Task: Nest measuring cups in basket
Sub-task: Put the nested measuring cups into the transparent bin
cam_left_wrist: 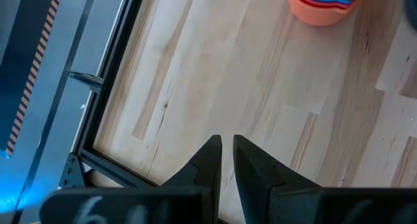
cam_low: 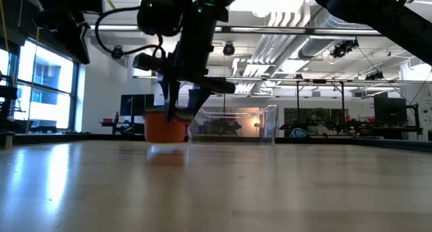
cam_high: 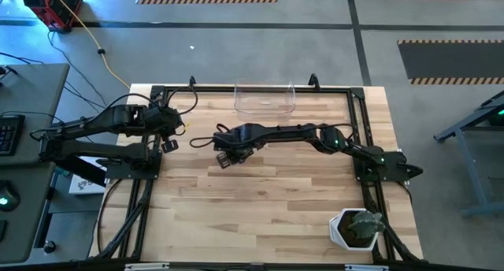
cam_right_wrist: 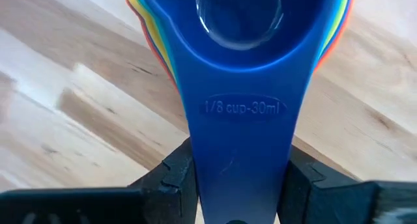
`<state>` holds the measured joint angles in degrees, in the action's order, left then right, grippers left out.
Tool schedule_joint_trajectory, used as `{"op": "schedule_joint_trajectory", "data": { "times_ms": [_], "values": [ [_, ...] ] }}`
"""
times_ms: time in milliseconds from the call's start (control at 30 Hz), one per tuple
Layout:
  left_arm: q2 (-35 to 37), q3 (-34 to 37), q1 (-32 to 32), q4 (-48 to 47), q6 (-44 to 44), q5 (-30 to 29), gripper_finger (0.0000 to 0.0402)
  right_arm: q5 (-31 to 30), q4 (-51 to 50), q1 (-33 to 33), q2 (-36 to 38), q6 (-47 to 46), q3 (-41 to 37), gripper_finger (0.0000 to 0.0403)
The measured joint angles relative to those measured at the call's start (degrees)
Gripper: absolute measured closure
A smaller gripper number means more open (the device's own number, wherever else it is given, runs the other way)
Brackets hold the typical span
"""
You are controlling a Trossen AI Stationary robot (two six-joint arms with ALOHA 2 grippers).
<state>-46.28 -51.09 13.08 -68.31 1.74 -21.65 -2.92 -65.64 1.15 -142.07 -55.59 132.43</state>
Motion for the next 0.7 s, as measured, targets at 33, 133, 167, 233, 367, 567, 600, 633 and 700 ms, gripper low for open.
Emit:
{"op": "schedule_joint_trajectory", "data": {
  "times_ms": [33,133,167,233,367,567,600,633,700],
  "values": [
    [0.0,0.0,0.0,0.0,0.0,0.0,0.0369,-0.3,0.3,0.1,0.1,0.1,0.5,0.0277],
    [0.0,0.0,0.0,0.0,0.0,-0.1,0.0369,-0.4,-1.1,0.4,0.1,0.2,2.0,0.0278],
    [0.0,0.0,0.0,0.0,0.0,-0.1,0.0369,-0.5,-1.1,0.5,0.1,0.4,2.5,0.0278],
    [0.0,0.0,0.0,0.0,0.0,-0.1,0.0369,-0.9,-0.3,0.9,0.1,0.4,2.7,0.0278],
    [0.0,0.0,0.0,0.0,0.0,-0.9,0.0369,0.0,-0.8,1.6,0.1,0.6,2.6,0.0278],
    [0.3,0.0,0.0,0.0,0.7,-3.4,0.0369,0.4,-1.0,1.6,2.2,1.7,2.6,0.0278],
    [0.3,0.0,0.0,0.0,0.9,-3.4,0.0369,0.2,-1.1,1.7,2.9,1.7,2.6,0.0278],
    [0.3,0.0,0.0,0.0,1.0,-3.4,0.0369,-0.2,-1.3,1.9,3.4,1.7,2.6,0.0278],
    [0.3,0.0,0.0,0.0,1.3,-3.4,0.0369,-1.7,-1.8,2.8,4.5,1.9,2.6,0.0278]
  ]
}}
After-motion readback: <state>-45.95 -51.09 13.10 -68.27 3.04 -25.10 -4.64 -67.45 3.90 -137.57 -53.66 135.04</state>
